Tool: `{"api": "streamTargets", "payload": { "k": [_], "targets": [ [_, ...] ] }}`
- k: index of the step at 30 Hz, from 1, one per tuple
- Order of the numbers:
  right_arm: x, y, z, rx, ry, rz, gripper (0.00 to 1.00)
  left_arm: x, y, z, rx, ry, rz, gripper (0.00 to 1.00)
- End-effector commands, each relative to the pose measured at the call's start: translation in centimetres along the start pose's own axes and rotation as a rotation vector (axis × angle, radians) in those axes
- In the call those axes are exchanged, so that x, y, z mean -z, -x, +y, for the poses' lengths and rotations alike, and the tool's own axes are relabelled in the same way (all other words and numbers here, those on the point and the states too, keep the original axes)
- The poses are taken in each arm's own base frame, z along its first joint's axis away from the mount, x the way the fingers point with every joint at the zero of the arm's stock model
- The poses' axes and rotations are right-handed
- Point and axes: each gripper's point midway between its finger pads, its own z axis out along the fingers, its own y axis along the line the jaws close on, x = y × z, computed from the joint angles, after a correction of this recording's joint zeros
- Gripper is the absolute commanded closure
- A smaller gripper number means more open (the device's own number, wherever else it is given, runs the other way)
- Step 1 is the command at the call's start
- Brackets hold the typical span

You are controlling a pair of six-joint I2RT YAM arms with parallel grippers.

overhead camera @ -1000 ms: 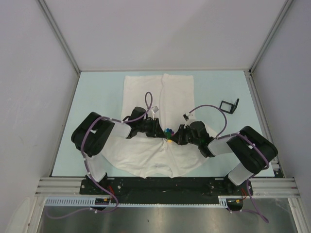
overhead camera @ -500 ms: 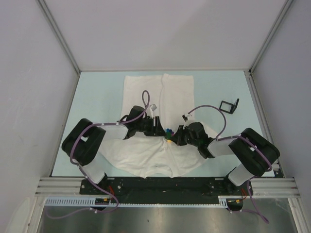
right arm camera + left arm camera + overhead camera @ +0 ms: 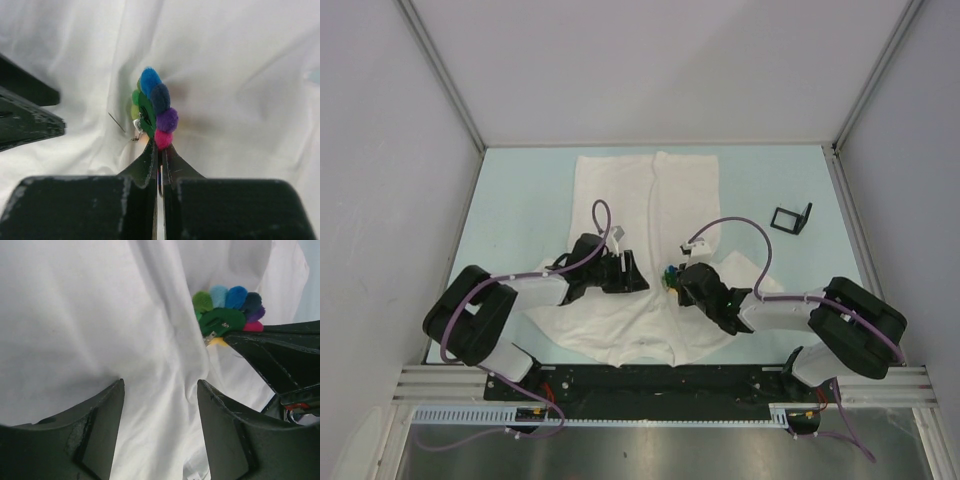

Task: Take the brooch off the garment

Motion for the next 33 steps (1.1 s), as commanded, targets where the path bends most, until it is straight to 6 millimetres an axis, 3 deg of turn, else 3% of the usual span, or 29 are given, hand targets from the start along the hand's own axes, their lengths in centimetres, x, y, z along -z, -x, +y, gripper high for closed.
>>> {"api": "streamTargets", "payload": {
  "k": [1,9,15,20,26,33],
  "targets": [
    [1.1,0.5,-3.7,0.108,-0.229,-0.03,1.0,0.6,0.5,1.3,0.046,0.053,-0.068,0.34],
    [2.4,1.4,-4.2,0.185,-0.301,-0.066,1.0,1.0,0.0,2.4,0.055,0.084,-0.086,0.32],
    [2.9,1.9,-3.3,0.29,-0.312,-0.08,1.0,0.8,-0.2,2.5,0.055,0.077,-0.072,0.31],
    [3.4,2.8,-2.5,0.307,-0.3,-0.114,1.0,0.6,0.0,1.5,0.039,0.036,-0.054,0.31],
    [4.2,3.0,-3.4,0.326,-0.346,-0.106,1.0,1.1,0.5,0.6,0.007,0.01,-0.053,0.29],
    [5.7,3.6,-3.2,0.286,-0.313,-0.1,1.0,2.3,1.8,-2.5,-0.046,-0.089,-0.038,0.24]
  ]
}}
